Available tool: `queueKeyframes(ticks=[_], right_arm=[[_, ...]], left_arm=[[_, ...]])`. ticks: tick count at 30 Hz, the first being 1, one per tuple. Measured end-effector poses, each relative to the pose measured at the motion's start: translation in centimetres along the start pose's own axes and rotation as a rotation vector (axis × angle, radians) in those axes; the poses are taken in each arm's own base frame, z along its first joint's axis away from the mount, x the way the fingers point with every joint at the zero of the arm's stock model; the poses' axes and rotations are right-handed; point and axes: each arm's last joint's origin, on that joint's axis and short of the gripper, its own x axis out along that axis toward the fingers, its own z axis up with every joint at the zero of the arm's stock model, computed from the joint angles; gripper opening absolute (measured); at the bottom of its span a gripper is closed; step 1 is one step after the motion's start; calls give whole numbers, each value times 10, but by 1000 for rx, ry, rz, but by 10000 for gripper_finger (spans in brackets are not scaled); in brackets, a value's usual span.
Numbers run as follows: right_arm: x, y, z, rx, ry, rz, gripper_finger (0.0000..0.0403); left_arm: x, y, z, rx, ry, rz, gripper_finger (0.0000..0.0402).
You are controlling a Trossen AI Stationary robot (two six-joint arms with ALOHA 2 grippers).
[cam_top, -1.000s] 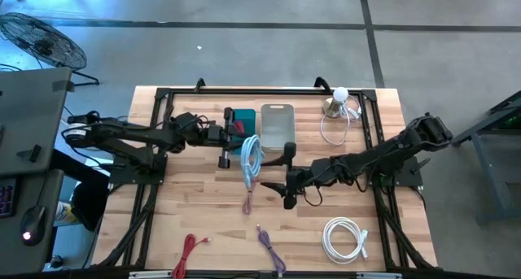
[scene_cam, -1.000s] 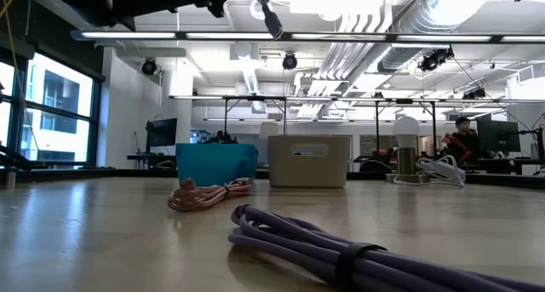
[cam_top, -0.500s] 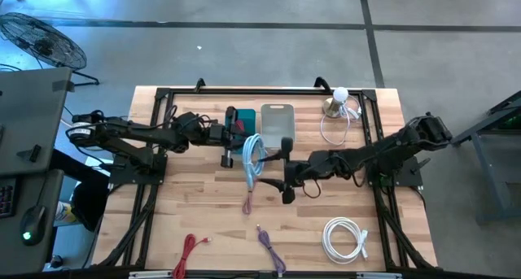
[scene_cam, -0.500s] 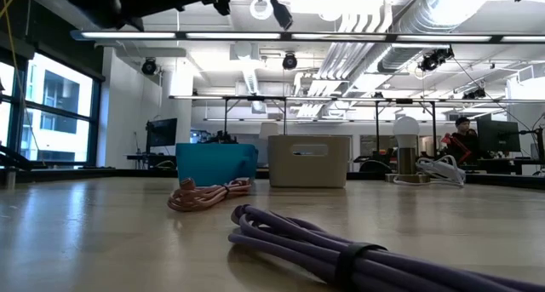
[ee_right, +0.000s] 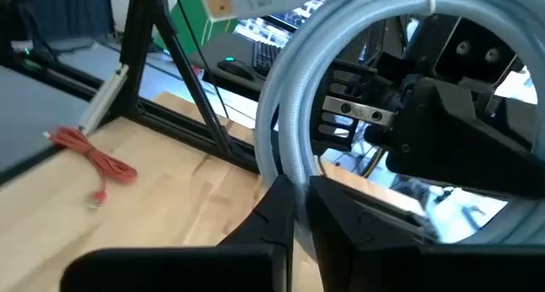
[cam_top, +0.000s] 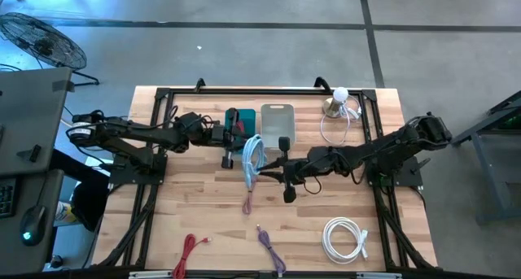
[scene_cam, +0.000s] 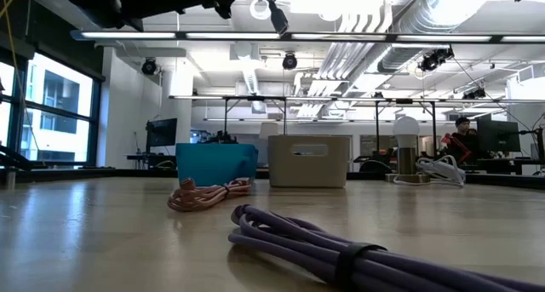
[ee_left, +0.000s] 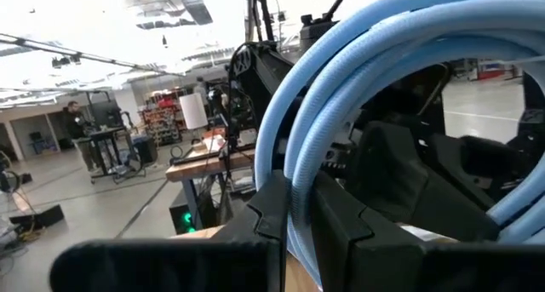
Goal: Pick & Place USB Port
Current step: Put the blue HDMI into the white bin
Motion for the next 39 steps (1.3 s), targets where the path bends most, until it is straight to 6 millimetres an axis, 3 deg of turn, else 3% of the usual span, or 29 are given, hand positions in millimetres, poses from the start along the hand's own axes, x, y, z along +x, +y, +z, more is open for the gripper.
queueKeyframes(ticks=[8, 15, 19, 24, 30, 39], right_arm=[[-1, 2, 0, 26, 15, -35, 8], [-2, 7, 4, 26, 13, -59, 7], [-3, 10, 5, 15, 23, -80, 7], [-12, 14, 16, -14, 18, -103, 7], [-31, 16, 34, -41, 10, -146, 5], [-52, 1, 45, -49, 52, -257, 5]], left_arm=[[0, 0, -2, -1, 20, -8, 26], [0, 0, -2, 14, 16, -13, 100], [-1, 0, 1, 15, 6, -14, 121], [-5, -1, 8, 13, -5, -34, 124], [-13, -2, 11, 22, 99, -47, 125], [-31, -7, 9, -8, 308, -102, 126]])
